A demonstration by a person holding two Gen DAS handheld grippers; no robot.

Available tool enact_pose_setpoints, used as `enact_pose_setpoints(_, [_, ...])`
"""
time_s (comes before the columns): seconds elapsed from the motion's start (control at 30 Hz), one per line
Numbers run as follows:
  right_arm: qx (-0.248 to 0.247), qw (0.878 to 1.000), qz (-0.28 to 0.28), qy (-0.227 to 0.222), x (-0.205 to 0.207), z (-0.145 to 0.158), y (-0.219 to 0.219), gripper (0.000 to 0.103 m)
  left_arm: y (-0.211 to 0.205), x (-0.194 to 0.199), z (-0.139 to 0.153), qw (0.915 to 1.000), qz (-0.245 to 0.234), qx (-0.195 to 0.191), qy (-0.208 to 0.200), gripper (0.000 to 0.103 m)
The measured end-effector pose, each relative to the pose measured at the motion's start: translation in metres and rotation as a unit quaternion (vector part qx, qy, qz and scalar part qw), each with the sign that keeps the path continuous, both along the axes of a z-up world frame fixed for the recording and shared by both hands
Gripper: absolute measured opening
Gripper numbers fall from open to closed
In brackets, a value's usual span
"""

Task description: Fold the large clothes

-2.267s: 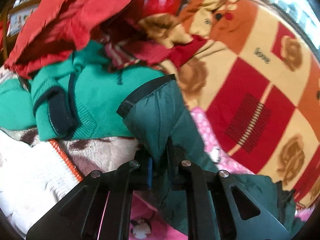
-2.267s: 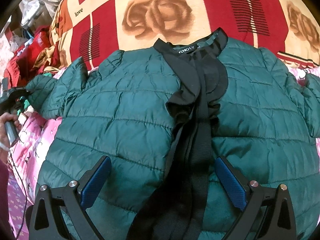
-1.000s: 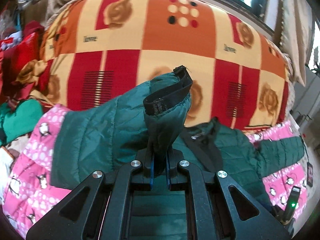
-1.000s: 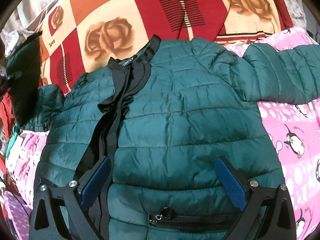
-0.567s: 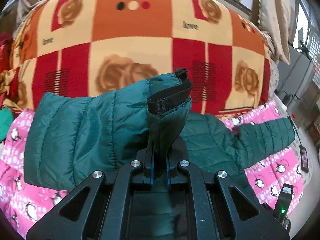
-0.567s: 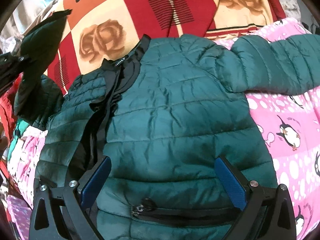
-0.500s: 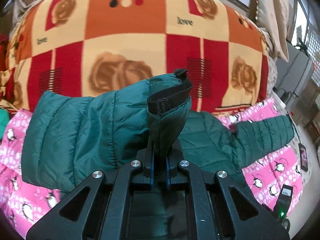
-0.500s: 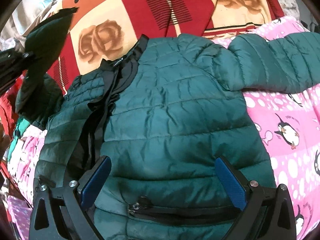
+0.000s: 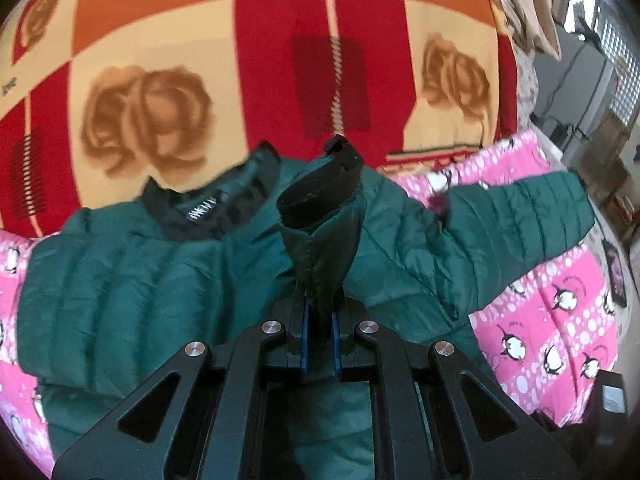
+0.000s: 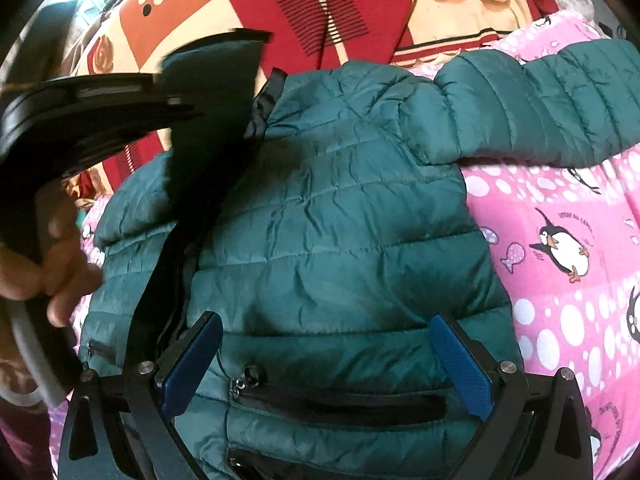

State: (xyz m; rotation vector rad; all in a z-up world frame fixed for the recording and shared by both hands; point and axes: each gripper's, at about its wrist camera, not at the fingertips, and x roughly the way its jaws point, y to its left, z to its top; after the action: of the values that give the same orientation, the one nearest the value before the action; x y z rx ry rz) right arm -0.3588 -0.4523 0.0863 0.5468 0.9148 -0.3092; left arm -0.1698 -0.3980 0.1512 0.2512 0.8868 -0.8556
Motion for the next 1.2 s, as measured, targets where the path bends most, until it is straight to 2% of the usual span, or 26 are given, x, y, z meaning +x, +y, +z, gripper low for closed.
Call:
enact_pose_setpoints(0.27, [-0.01, 1.0, 0.02, 0.006, -0.003, -0.004, 0.003, 0.103, -0.022, -0.003, -0.036, 0.9992, -0.006, 0.031, 0.027, 0.007])
enact_pose_setpoints(0.53, [-0.009, 1.0, 0.012, 0.007, 0.0, -0.007, 0.001, 0.103, -0.007, -0.003, -0.023, 0.9985, -0.019, 0.006, 0.051, 0.009])
enact_pose_setpoints(0.63, [-0.017, 1.0, 0.011, 0.011, 0.002, -0.008, 0.003, 0.103, 0.006, 0.001, -0.015, 0.9965, -0.028, -0.009, 0.078, 0.029])
enact_pose_setpoints(0.67, [-0.02, 1.0, 0.01, 0.013, 0.004, -0.008, 0.003, 0.103, 0.012, 0.003, -0.012, 0.9958, -0.029, -0.016, 0.086, 0.045])
enact_pose_setpoints(0.7, [-0.022, 1.0, 0.01, 0.015, 0.004, -0.008, 0.004, 0.103, 0.018, 0.004, -0.008, 0.9953, -0.028, -0.025, 0.089, 0.057])
enact_pose_setpoints(0.8, [-0.026, 0.999, 0.008, 0.02, 0.006, -0.008, 0.006, 0.103, 0.043, 0.008, 0.007, 0.9939, -0.029, -0.059, 0.089, 0.067])
enact_pose_setpoints(0.97, [-0.017, 1.0, -0.001, 0.016, 0.007, -0.004, 0.003, 0.103, 0.084, 0.021, 0.02, 0.9943, -0.003, -0.07, 0.08, 0.068])
enact_pose_setpoints(1.1, [0.004, 1.0, -0.011, -0.007, 0.009, 0.009, -0.003, 0.103, 0.122, 0.032, 0.023, 0.9967, 0.03, -0.059, 0.047, 0.068])
enact_pose_setpoints(1.2, [0.001, 1.0, -0.017, -0.019, 0.023, 0.02, -0.013, 0.103, 0.153, 0.043, 0.02, 0.9966, 0.059, -0.05, 0.027, 0.068])
